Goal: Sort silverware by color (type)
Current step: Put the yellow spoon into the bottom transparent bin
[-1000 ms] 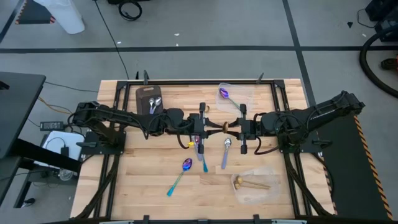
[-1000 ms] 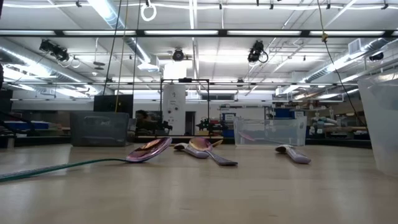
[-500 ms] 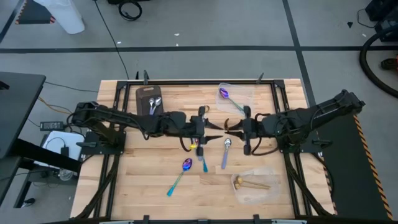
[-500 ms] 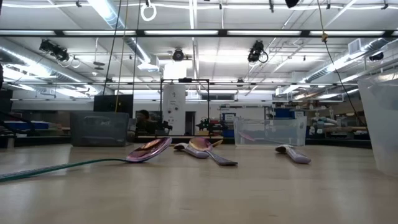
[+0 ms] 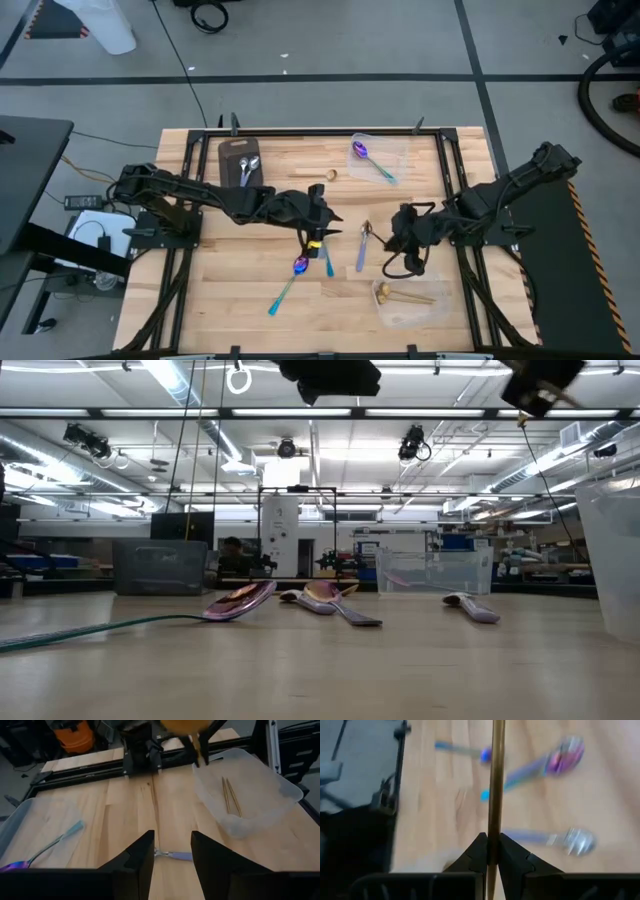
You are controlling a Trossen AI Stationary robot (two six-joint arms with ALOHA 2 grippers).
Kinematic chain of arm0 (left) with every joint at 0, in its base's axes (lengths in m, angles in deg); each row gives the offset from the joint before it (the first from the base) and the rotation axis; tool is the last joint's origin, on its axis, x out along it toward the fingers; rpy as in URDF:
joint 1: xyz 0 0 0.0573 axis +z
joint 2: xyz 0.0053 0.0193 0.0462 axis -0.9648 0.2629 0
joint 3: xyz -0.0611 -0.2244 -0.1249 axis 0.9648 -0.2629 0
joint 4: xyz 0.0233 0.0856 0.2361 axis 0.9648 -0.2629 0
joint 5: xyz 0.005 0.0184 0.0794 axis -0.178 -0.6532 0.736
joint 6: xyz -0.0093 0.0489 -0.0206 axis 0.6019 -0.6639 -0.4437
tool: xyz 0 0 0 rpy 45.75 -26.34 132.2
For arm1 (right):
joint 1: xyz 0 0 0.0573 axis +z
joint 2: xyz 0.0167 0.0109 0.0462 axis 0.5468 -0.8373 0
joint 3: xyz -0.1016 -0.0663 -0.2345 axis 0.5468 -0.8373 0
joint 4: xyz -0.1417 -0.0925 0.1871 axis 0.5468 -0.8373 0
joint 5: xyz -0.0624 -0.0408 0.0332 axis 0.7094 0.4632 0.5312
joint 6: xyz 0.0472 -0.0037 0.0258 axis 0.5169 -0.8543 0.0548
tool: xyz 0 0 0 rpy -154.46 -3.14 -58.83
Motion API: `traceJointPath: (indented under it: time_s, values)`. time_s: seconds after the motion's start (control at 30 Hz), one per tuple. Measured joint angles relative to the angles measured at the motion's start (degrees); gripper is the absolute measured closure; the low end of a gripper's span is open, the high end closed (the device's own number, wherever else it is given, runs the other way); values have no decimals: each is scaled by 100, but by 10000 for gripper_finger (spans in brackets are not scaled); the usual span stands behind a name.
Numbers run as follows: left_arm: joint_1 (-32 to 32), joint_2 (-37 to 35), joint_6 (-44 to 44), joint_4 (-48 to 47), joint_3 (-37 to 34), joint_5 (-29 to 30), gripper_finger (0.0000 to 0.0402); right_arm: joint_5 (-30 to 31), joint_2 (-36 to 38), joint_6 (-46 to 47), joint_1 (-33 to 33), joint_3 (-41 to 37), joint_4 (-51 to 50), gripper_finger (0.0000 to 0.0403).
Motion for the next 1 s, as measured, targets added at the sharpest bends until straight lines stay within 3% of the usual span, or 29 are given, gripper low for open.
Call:
traceJointPath:
  time_s: [0.17,0.63,0.87,1.0]
  values:
    - [-34,-5,51,-81,-1,3,264,-595,-39,1033,265,1,-684,364]
    - [-505,-153,-655,-382,7,-2,264,-2520,-1516,1712,972,0,-1112,367]
    - [-750,-138,198,-1340,-28,-6,264,-2938,-1922,1740,1089,0,-1103,363]
    - [-894,-138,853,-1418,-188,-3,264,-3002,-2063,1605,1098,0,-1089,358]
